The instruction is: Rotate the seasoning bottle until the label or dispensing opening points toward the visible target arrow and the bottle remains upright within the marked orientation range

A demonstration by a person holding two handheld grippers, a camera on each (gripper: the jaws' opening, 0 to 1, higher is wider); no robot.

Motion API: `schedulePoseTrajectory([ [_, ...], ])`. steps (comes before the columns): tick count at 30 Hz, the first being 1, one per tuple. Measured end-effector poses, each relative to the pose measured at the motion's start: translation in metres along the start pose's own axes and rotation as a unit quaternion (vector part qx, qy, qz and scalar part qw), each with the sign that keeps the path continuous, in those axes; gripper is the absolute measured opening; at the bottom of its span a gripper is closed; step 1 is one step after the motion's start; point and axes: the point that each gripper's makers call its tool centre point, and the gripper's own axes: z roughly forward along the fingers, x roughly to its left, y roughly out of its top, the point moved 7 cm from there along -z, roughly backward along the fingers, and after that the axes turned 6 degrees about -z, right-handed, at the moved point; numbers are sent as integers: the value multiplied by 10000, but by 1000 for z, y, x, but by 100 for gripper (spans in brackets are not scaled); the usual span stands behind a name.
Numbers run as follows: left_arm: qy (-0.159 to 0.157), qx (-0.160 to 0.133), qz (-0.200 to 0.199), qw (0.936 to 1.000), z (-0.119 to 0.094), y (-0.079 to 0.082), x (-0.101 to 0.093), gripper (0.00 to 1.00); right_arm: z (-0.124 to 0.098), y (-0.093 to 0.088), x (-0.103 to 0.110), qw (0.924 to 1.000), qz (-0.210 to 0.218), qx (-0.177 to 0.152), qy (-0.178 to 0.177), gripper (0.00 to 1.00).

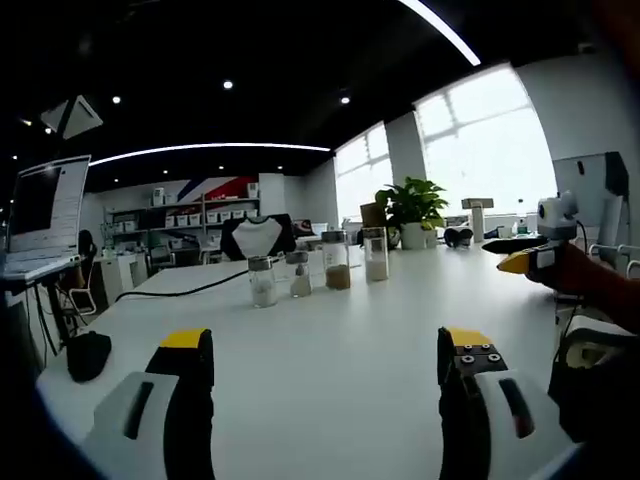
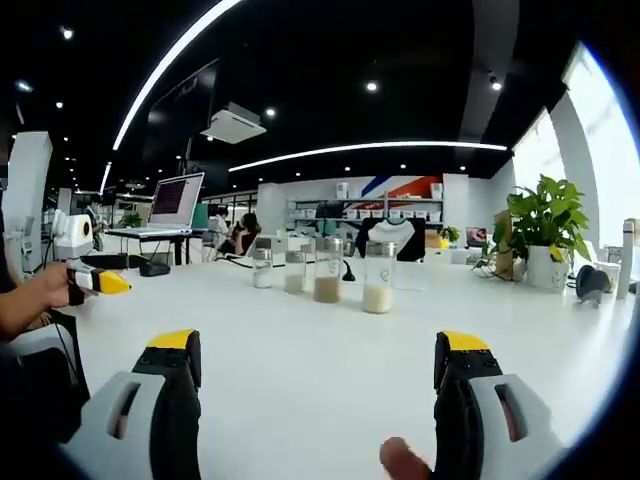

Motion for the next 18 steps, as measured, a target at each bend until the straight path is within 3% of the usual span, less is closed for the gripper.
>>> schedulePoseTrajectory([
  [7, 10, 7, -7, 10000, 0, 1, -1, 97, 1, 2, -2, 9998, -27, -145, -134, 99],
  [10, 13, 23, 11, 10000, 0, 0, -1, 97, -2, 2, -8, 9991, -60, -111, -399, 99],
  [14, 5, 62, 2, 10000, 1, -1, -1, 97, -3, 3, -10, 9992, -23, -156, -377, 99],
  [18, -9, 60, 4, 10000, 1, -1, -3, 97, -6, 4, -13, 9987, 60, -258, -427, 91],
])
